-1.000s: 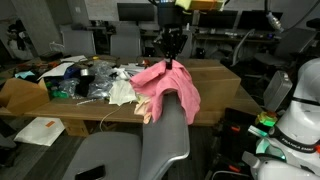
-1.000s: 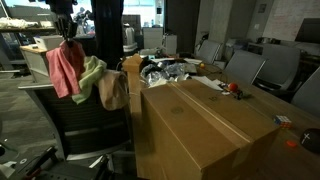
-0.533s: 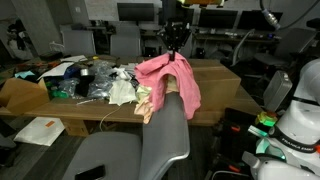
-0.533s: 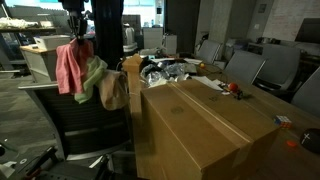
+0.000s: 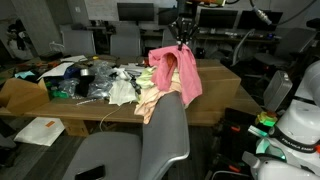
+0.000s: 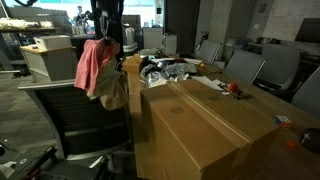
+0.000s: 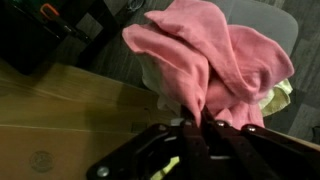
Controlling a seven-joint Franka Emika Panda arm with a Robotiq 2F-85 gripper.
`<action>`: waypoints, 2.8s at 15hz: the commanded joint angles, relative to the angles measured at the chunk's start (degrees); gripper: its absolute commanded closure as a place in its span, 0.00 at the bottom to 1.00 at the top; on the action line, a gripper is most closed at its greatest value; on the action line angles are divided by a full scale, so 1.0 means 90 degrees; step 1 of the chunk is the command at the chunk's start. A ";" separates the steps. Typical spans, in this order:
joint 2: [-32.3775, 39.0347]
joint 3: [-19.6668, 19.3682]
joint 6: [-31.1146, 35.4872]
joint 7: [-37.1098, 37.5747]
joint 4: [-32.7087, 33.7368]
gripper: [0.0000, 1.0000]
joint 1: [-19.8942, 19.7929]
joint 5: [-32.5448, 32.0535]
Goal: Move the shirts and towels to the top of the box
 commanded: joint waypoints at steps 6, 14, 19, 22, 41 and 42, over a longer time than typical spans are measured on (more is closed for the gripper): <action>-0.0647 -0.0821 0.0276 0.0050 -0.0596 0.97 -0.0840 0.0880; -0.1289 -0.1571 0.0663 0.0263 -0.1278 0.97 -0.1786 0.1692; -0.1574 -0.1854 0.1220 0.0396 -0.1662 0.97 -0.2218 0.2234; -0.1578 -0.1917 0.1396 0.0431 -0.1729 0.97 -0.2323 0.2472; -0.0246 -0.1393 0.1066 0.5282 0.0183 0.96 -0.2166 0.1371; -0.0134 -0.1388 0.0919 0.5409 0.0360 0.96 -0.2137 0.1315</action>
